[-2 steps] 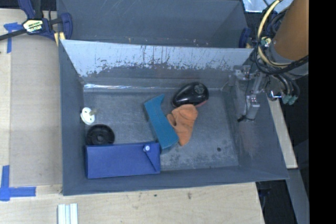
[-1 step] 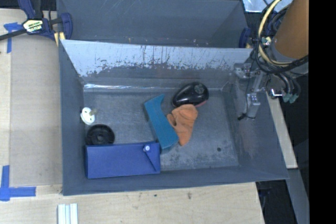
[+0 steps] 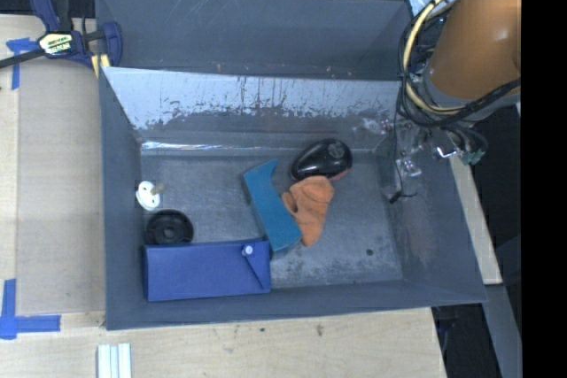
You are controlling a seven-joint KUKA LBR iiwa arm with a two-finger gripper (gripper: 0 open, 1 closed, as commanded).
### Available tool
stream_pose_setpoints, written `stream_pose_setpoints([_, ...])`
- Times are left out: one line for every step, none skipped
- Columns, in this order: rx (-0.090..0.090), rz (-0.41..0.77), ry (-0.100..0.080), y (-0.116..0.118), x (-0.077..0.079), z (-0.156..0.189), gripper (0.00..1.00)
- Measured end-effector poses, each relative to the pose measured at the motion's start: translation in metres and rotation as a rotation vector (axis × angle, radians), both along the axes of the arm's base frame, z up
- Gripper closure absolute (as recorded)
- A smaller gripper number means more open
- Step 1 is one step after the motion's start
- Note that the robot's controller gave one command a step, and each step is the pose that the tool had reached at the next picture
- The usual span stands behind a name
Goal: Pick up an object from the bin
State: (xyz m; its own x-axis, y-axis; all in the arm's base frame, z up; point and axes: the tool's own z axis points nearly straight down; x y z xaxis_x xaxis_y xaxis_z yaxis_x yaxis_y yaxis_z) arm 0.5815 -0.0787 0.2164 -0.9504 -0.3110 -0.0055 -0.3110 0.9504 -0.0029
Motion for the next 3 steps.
stream_pose_setpoints([0.004,0.147,0.007,0.040,0.028,-0.059,0.00])
stream_pose_setpoints([0.000,0.327,0.000,0.041,0.042,-0.069,0.00])
stream_pose_setpoints([0.002,0.479,0.004,0.044,0.041,-0.149,0.00])
